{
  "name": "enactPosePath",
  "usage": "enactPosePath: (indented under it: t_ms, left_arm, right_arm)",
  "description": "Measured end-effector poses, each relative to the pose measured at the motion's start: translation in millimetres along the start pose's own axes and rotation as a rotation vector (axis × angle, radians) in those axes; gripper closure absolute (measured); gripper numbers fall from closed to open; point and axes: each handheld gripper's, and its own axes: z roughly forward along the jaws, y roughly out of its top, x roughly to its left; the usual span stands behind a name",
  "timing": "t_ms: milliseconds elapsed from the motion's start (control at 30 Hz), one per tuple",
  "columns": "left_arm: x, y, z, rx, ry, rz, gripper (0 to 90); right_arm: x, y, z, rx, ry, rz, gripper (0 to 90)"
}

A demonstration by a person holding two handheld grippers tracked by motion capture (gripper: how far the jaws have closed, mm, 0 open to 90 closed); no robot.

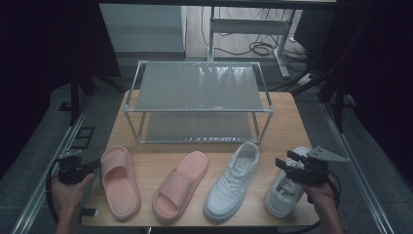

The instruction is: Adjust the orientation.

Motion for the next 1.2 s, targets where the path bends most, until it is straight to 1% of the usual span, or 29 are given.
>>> enactPosePath:
  t_ms: [33,133,167,200,233,300,333,367,400,433,500,633,700,733,767,800,900,933,1033,1200]
  left_arm:
    - [0.0,0.0,0.0,0.0,0.0,0.0,90.0]
    - [-7.4,4.3,6.4,0.006,-0.018,0.015,90.0]
    - [-7.4,4.3,6.4,0.006,-0.018,0.015,90.0]
    - [-12.8,6.8,10.1,0.011,-0.03,0.026,90.0]
    - [-12.8,6.8,10.1,0.011,-0.03,0.026,90.0]
    - [-21.3,10.7,16.0,0.019,-0.049,0.045,90.0]
    - [-24.1,11.9,17.9,0.021,-0.054,0.05,90.0]
    - [-24.1,11.9,17.9,0.021,-0.054,0.05,90.0]
    - [-28.7,14.2,21.5,0.024,-0.064,0.059,90.0]
    - [-28.7,14.2,21.5,0.024,-0.064,0.059,90.0]
    - [-34.6,17.5,26.6,0.027,-0.08,0.065,90.0]
    - [-42.8,22.1,33.3,0.035,-0.098,0.078,90.0]
    - [-45.0,23.4,35.0,0.036,-0.102,0.081,90.0]
    - [-49.4,25.6,38.1,0.04,-0.107,0.093,90.0]
    - [-49.4,25.6,38.1,0.04,-0.107,0.093,90.0]
    - [-52.8,27.1,40.9,0.041,-0.112,0.098,90.0]
    - [-56.5,29.0,44.1,0.042,-0.118,0.099,90.0]
    - [-56.5,29.0,44.1,0.042,-0.118,0.099,90.0]
    - [-62.2,29.2,46.3,0.038,-0.124,0.108,90.0]
    - [-65.5,30.1,45.8,0.035,-0.126,0.119,90.0]
  right_arm:
    - [0.0,0.0,0.0,0.0,0.0,0.0,38.3]
    - [0.3,-0.4,1.3,0.003,0.002,0.0,38.3]
    - [0.3,-0.4,1.3,0.003,0.002,0.0,38.3]
    - [0.6,-0.4,1.6,0.004,0.003,-0.002,38.3]
    - [0.6,-0.4,1.6,0.004,0.003,-0.002,38.3]
    - [0.8,-0.4,1.5,0.004,0.004,-0.003,38.3]
    - [0.7,-0.4,1.4,0.004,0.004,-0.003,38.3]
    - [0.7,-0.4,1.4,0.004,0.004,-0.003,38.3]
    - [0.7,-0.4,1.3,0.003,0.005,-0.003,38.3]
    - [0.7,-0.4,1.3,0.003,0.005,-0.003,38.3]
    - [0.9,-0.3,1.3,0.003,0.006,-0.005,38.3]
    - [0.8,-0.5,1.6,0.005,0.006,-0.005,38.3]
    - [0.8,-0.5,1.8,0.005,0.007,-0.005,38.3]
    - [1.1,-0.4,1.9,0.005,0.008,-0.006,38.3]
    - [1.3,-0.3,1.6,0.006,0.008,-0.008,38.3]
    - [1.6,-0.3,1.5,0.005,0.009,-0.007,38.3]
    - [0.8,-0.2,1.2,0.005,0.006,-0.009,38.3]
    - [0.6,-0.4,1.5,0.004,0.006,-0.006,38.3]
    - [0.5,-1.2,2.9,0.007,0.008,-0.005,38.3]
    - [2.4,-1.0,3.7,0.008,0.012,-0.009,38.3]
